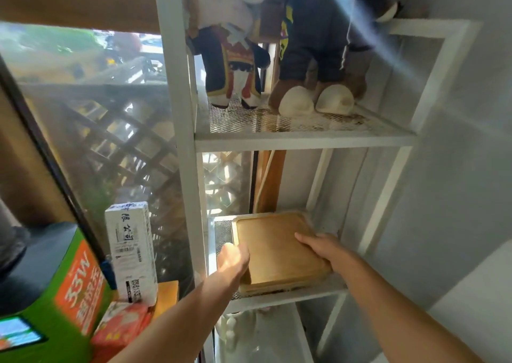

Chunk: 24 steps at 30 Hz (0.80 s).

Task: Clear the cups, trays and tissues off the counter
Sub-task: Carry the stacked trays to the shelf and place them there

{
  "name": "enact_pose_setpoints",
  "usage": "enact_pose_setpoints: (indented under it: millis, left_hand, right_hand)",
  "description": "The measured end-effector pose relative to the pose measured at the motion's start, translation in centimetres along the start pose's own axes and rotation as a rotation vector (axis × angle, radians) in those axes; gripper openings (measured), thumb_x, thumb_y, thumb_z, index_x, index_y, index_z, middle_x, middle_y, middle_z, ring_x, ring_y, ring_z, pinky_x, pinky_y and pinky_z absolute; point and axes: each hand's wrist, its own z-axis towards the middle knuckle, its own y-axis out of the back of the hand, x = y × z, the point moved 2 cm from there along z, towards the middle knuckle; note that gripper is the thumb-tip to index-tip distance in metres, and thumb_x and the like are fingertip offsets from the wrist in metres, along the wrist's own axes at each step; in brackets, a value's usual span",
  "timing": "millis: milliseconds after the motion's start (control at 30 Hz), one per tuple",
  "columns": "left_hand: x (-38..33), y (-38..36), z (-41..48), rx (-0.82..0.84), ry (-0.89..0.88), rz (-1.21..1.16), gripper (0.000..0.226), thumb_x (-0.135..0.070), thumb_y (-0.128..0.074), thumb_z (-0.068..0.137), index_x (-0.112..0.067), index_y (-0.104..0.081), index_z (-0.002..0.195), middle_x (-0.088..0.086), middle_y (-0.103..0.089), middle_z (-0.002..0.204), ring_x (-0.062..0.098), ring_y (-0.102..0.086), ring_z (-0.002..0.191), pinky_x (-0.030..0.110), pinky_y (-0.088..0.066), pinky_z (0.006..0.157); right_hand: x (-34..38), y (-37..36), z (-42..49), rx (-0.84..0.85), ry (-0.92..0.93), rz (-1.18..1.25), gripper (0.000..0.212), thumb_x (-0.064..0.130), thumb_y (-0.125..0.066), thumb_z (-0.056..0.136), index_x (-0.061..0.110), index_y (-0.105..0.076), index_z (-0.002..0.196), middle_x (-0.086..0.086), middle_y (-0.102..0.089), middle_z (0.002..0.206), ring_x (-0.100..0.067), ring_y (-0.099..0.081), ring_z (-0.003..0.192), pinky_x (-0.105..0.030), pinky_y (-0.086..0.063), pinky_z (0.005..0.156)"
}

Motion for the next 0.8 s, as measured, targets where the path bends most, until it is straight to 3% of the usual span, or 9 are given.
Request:
enact_pose_setpoints:
  millis: [100,200,300,400,600,700,800]
  left_hand:
    - [0.3,-0.1,0.3,-0.035,0.018,0.007,0.038,-0.018,-0.041,0.098,0.007,-0.058,0.121,0.025,-0.063,0.113,0.037,-0.063,0.099,0.050,-0.054,0.094]
    - [0.5,-0.3,0.6,-0.066,0.045,0.024,0.041,-0.019,-0.043,0.093,0.003,-0.057,0.124,0.025,-0.056,0.122,0.039,-0.058,0.103,0.052,-0.051,0.096]
    - [0.8,-0.6,0.8,-0.092,0.040,0.024,0.035,-0.020,-0.045,0.092,0.000,-0.060,0.117,0.021,-0.060,0.114,0.036,-0.058,0.099,0.049,-0.051,0.095]
    - [0.7,-0.8,1.1,-0.084,0.009,0.006,0.028,-0.017,-0.048,0.091,-0.002,-0.062,0.109,0.019,-0.064,0.108,0.035,-0.061,0.097,0.047,-0.052,0.095]
    - [1.1,-0.7,1.7,-0.077,-0.070,0.137,0.024,-0.012,-0.046,0.095,-0.003,-0.061,0.111,0.019,-0.062,0.110,0.033,-0.063,0.096,0.045,-0.056,0.091]
    - [0.5,-0.4,1.6,-0.078,-0.179,0.308,0.025,-0.009,-0.050,0.094,-0.001,-0.060,0.116,0.021,-0.055,0.123,0.028,-0.059,0.097,0.035,-0.053,0.085]
    - [-0.2,-0.2,1.1,-0.054,-0.237,0.480,0.032,-0.006,-0.055,0.091,0.001,-0.053,0.123,0.021,-0.050,0.124,0.028,-0.052,0.105,0.030,-0.050,0.089]
  right_hand:
    - [-0.2,-0.3,0.4,0.025,-0.012,0.056,0.057,0.045,-0.075,0.085,0.013,-0.059,0.129,-0.004,-0.069,0.101,-0.023,-0.067,0.090,-0.031,-0.053,0.066]
    - [-0.2,-0.2,1.0,0.018,-0.028,0.110,0.047,0.038,-0.066,0.093,0.010,-0.058,0.130,-0.010,-0.068,0.108,-0.029,-0.066,0.097,-0.040,-0.055,0.083]
    - [-0.4,0.0,1.3,-0.020,-0.015,0.119,0.042,0.034,-0.058,0.099,0.004,-0.058,0.130,-0.012,-0.068,0.105,-0.029,-0.066,0.095,-0.041,-0.054,0.084]
    - [-0.8,-0.1,1.5,0.003,0.019,0.106,0.037,0.027,-0.060,0.099,0.004,-0.060,0.128,-0.015,-0.069,0.112,-0.034,-0.066,0.104,-0.052,-0.053,0.097]
    - [-1.2,-0.2,2.1,-0.022,0.038,0.118,0.052,0.019,-0.077,0.086,0.007,-0.058,0.133,-0.014,-0.068,0.118,-0.032,-0.066,0.103,-0.052,-0.053,0.096]
    - [-1.3,0.1,2.3,-0.025,0.048,0.074,0.056,0.023,-0.078,0.085,0.009,-0.057,0.136,-0.013,-0.068,0.121,-0.032,-0.065,0.106,-0.054,-0.052,0.099]
    - [-1.1,-0.2,1.6,-0.104,0.108,-0.095,0.055,0.034,-0.074,0.088,0.010,-0.058,0.134,-0.011,-0.066,0.123,-0.030,-0.064,0.109,-0.047,-0.052,0.098]
